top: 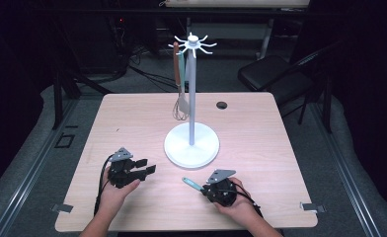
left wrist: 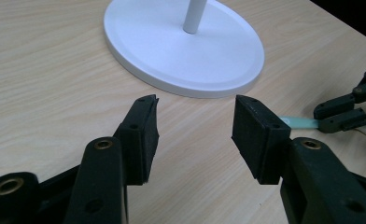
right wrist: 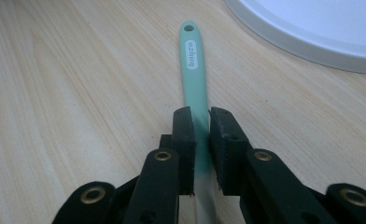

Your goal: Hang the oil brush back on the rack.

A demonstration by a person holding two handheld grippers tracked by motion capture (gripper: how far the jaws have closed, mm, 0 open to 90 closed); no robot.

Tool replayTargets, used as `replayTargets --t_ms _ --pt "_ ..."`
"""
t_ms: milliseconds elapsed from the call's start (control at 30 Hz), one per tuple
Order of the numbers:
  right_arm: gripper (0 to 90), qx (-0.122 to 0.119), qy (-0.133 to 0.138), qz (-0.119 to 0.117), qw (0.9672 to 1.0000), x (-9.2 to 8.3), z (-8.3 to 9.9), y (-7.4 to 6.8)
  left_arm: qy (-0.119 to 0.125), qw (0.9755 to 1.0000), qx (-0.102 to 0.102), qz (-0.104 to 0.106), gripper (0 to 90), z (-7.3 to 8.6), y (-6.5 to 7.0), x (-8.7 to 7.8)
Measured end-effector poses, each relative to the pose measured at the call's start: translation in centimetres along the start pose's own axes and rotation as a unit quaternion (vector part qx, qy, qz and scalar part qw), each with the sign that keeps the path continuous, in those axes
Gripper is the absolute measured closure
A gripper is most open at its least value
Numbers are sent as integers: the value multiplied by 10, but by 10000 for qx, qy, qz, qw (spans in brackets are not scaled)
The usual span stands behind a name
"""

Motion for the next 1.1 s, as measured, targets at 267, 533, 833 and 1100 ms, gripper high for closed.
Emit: replayTargets --t_ms 267,533,833,1100 --pt "814 114 190 68 9997 1 1 -1 -11 9997 4 262 469 0 18 10" --pt "814 68 290 46 9995 -1 1 -1 -175 9978 118 628 443 5 41 26" --pt "813 67 572 -11 9983 -9 -2 -3 -332 9945 263 959 441 14 63 44" --pt "813 -3 892 -170 9959 -16 -8 -7 -433 9904 305 1275 433 15 77 54"
Point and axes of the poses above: each handheld gripper's, and its own axes: x roughly forward along the jaws, z roughly out of its underside, y roughly to its right, the point moved 5 cm from there along x, roughly forward along the jaws, and after that the axes turned 9 degrees about -z, right-handed, at the moved point
